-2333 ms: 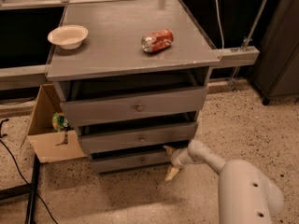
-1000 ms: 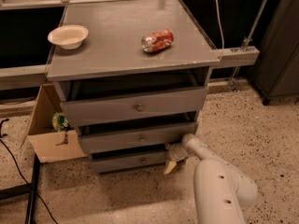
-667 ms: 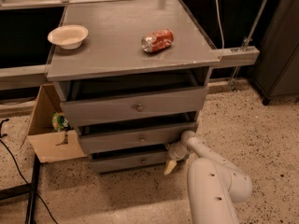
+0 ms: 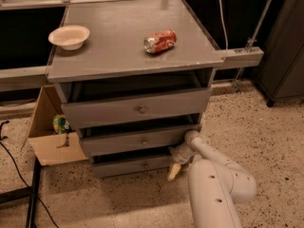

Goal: Open bottom drawer

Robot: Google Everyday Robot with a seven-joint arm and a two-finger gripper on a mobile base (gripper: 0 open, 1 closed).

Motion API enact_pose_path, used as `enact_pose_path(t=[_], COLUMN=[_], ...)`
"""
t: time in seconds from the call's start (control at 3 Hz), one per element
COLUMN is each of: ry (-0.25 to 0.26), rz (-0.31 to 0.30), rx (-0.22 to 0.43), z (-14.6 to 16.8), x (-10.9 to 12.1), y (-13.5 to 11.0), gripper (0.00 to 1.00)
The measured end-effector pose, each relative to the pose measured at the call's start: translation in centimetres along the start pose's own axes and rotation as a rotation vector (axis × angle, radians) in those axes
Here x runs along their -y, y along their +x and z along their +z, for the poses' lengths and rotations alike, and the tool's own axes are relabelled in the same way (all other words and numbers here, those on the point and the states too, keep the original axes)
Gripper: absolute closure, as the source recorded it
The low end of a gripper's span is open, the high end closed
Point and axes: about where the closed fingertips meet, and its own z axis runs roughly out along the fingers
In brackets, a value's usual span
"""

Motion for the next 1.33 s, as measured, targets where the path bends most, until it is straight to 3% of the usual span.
enact_pose_path(t=[0.33, 1.33], ry=[-0.077, -0.245], rz=[0.064, 0.201], rx=[-0.002, -0.015], z=[-0.6, -2.2], x=[-2.0, -6.3], y=[0.1, 1.0], gripper=[0.00, 0.00])
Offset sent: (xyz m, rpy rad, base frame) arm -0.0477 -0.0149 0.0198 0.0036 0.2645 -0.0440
